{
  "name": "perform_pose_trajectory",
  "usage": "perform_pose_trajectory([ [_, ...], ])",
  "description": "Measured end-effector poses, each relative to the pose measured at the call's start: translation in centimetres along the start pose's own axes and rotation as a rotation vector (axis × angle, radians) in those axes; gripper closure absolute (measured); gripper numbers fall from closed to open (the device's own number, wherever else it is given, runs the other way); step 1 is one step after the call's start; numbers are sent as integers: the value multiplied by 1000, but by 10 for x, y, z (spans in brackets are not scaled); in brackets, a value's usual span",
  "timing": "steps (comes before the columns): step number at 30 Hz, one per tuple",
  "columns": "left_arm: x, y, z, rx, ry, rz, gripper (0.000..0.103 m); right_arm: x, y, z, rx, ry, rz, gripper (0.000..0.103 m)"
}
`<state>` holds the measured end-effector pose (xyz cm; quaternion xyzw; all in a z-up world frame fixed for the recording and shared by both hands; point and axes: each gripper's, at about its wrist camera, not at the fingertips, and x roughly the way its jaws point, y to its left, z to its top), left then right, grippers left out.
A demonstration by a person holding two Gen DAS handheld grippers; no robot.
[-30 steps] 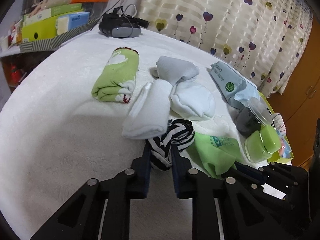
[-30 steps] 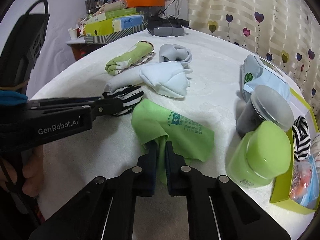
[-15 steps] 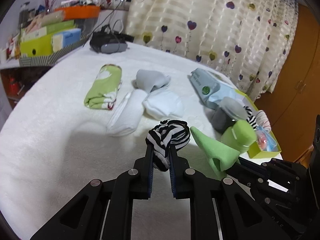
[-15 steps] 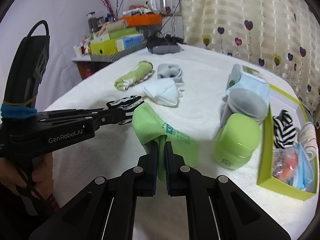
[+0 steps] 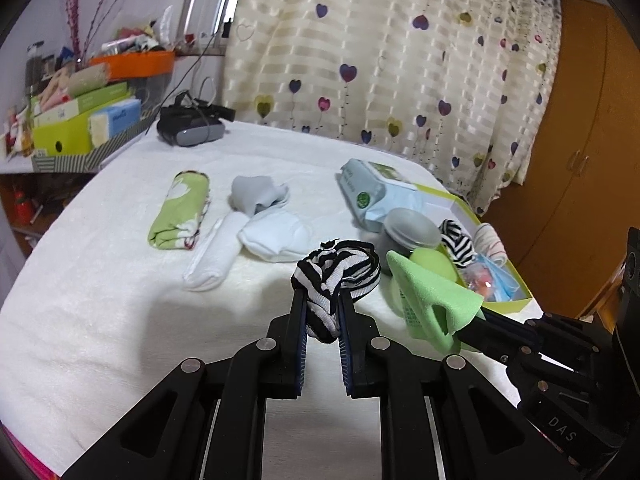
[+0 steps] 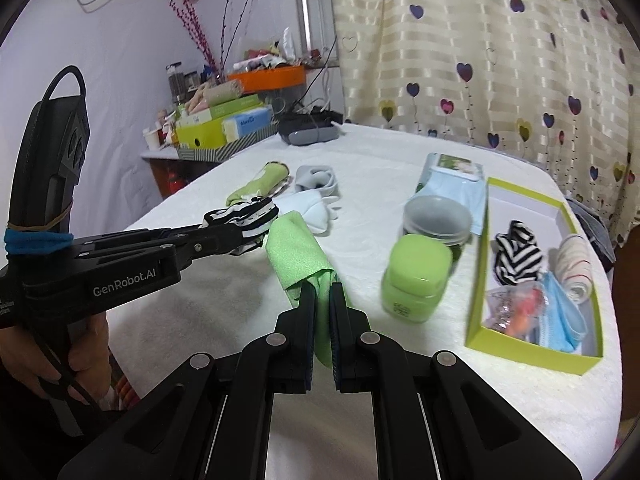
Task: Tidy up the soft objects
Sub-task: 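Carry the striped sock with the left tool while the right tool carries the green cloth to the box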
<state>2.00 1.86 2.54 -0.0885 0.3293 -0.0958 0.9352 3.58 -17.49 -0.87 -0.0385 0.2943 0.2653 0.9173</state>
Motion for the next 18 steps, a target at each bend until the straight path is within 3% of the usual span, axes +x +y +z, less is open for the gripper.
perform_pose_trajectory([
  [18, 4, -47, 4, 71, -4, -52, 90, -45, -47, -11, 84, -68, -101, 96],
])
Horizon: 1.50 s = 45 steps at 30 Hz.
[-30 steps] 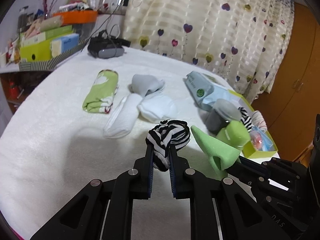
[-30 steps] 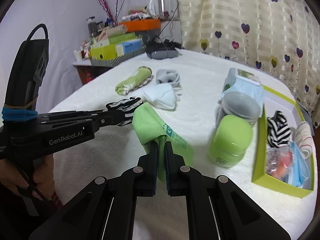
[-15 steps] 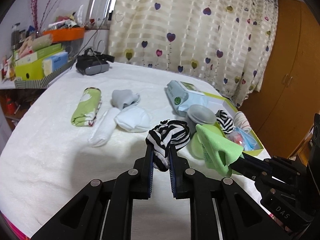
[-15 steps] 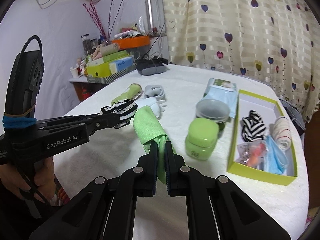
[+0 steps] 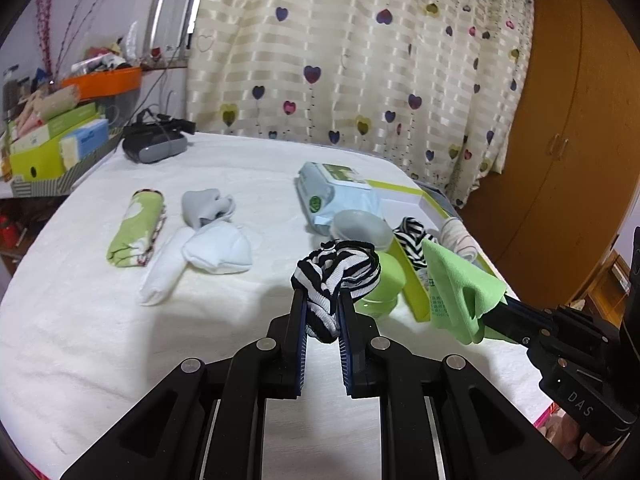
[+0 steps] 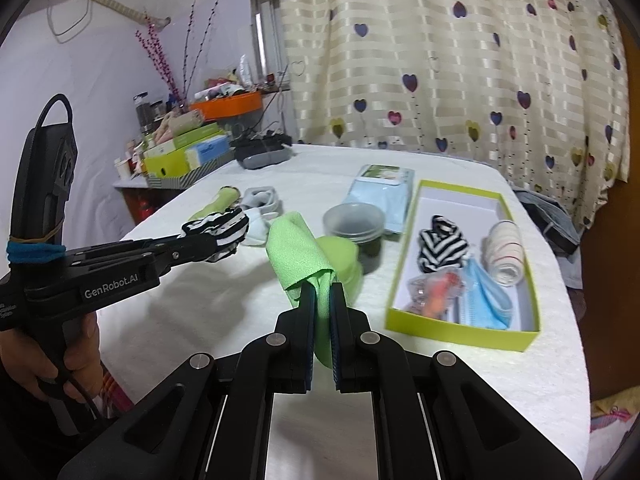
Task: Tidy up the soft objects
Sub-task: 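Carry the striped sock with the left tool while the right tool carries the green cloth to the box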
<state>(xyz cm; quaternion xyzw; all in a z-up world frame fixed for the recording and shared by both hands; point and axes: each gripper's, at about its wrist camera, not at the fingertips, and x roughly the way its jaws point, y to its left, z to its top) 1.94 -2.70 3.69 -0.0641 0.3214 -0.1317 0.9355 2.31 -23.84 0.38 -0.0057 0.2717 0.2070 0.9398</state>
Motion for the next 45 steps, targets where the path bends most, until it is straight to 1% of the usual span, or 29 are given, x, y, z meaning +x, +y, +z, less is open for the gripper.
perform_pose_trajectory([
  [10, 12, -28, 6, 43, 11, -35, 90, -10, -24, -2, 41, -18, -29, 96],
  [23, 38, -70, 17, 102, 37, -95, 90, -19, -77, -2, 124, -31, -104, 96],
  [28, 47, -84, 21, 120, 45, -116, 90, -20, -92, 0, 141, -32, -123, 96],
  [35, 60, -98, 27, 139, 63, -132, 90, -14, -111, 2, 165, -24, -139, 96],
  [45, 79, -119, 29, 163, 92, -164, 90, 0, -127, 2, 178, -3, -153, 96],
])
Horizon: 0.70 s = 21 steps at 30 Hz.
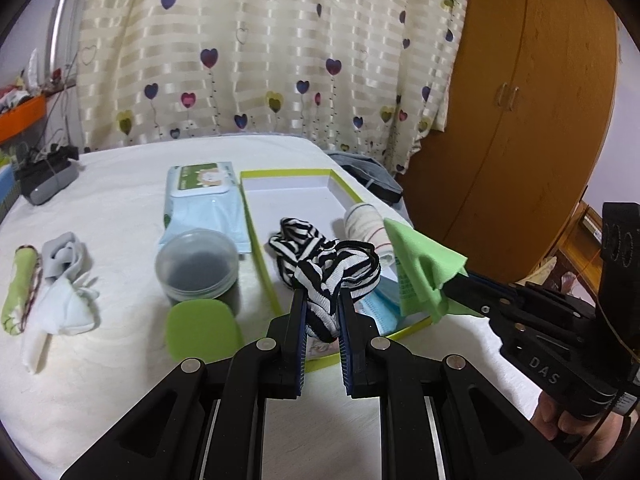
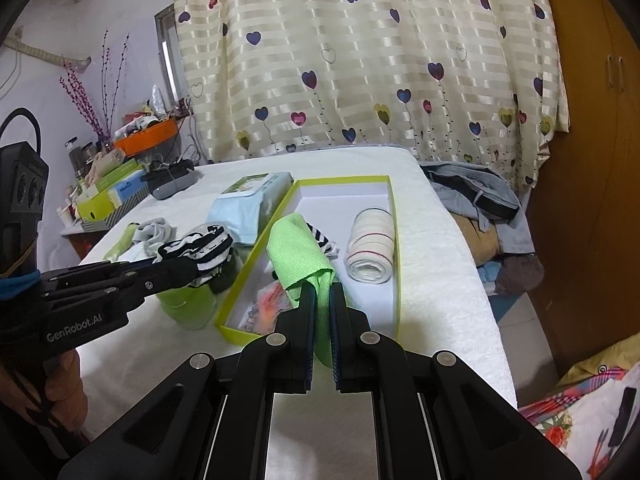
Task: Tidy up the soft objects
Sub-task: 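Carry the striped sock with the left tool while the right tool carries the green cloth to the box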
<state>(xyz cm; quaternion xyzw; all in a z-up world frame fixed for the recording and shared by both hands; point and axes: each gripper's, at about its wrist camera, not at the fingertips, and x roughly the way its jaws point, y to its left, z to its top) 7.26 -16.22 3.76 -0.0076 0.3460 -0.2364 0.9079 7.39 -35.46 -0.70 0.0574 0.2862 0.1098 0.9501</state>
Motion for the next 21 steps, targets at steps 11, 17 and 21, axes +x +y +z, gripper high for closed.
perform_pose_trajectory([
  [11, 25, -8, -1, 0, 51, -29, 90, 24, -11, 3, 5, 43, -4, 96],
  [17, 38, -9, -3, -2, 87, -44, 90, 36, -13, 0, 3, 79, -3, 96],
  [21, 46, -10, -6, 0, 111, -50, 90, 45, -15, -2, 4, 104, -7, 96],
])
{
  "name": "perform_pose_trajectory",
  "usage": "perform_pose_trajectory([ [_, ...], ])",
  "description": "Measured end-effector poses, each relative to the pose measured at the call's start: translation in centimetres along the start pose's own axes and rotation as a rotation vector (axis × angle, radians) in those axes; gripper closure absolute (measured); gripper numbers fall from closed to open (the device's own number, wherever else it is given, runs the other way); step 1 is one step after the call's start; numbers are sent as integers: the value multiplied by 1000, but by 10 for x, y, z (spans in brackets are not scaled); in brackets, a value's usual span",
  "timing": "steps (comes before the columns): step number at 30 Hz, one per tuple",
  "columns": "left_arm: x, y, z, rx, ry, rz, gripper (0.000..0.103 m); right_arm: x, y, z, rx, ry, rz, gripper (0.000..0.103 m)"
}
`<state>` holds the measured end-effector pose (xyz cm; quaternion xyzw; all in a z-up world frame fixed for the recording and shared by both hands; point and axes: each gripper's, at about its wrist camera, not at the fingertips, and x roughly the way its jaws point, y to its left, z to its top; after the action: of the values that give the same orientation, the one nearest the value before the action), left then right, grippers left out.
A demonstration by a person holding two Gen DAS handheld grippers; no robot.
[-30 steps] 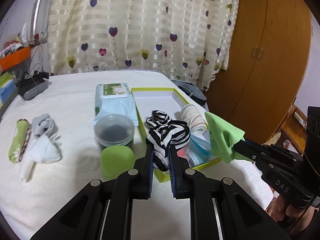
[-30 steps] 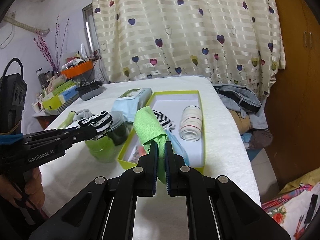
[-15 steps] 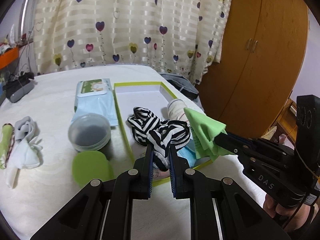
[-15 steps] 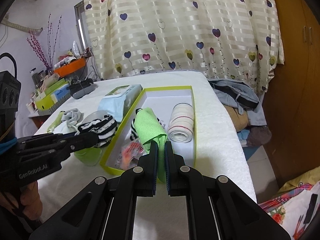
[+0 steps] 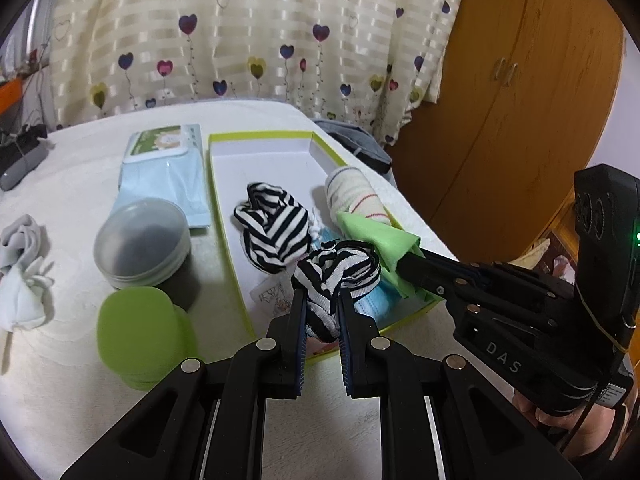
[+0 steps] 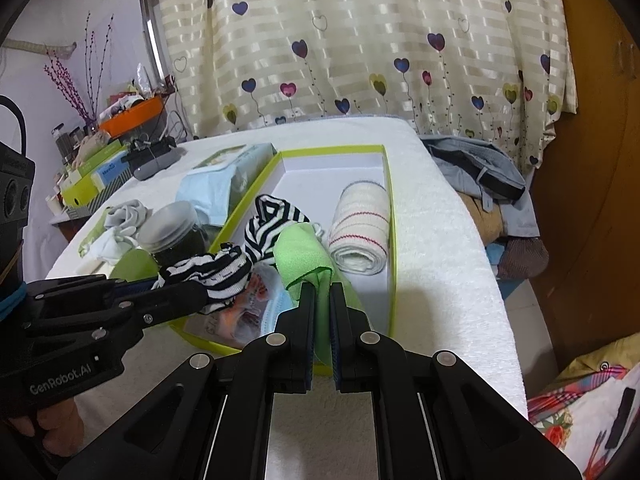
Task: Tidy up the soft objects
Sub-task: 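Carry the striped sock with the left tool while the right tool carries the green cloth to the box, then lower the green cloth into the box with the right tool while the left tool releases the striped sock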
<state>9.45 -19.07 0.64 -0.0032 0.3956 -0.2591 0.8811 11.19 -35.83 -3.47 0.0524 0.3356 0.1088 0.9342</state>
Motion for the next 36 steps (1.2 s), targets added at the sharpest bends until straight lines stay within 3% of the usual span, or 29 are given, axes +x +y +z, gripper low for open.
perform_pose_trajectory([
  [15, 24, 5, 7, -14, 39, 13, 90, 27, -6, 8, -12, 48, 3, 96],
  [36, 55, 9, 42, -52, 22, 120, 90, 61, -21, 43, -2, 64, 49, 95],
])
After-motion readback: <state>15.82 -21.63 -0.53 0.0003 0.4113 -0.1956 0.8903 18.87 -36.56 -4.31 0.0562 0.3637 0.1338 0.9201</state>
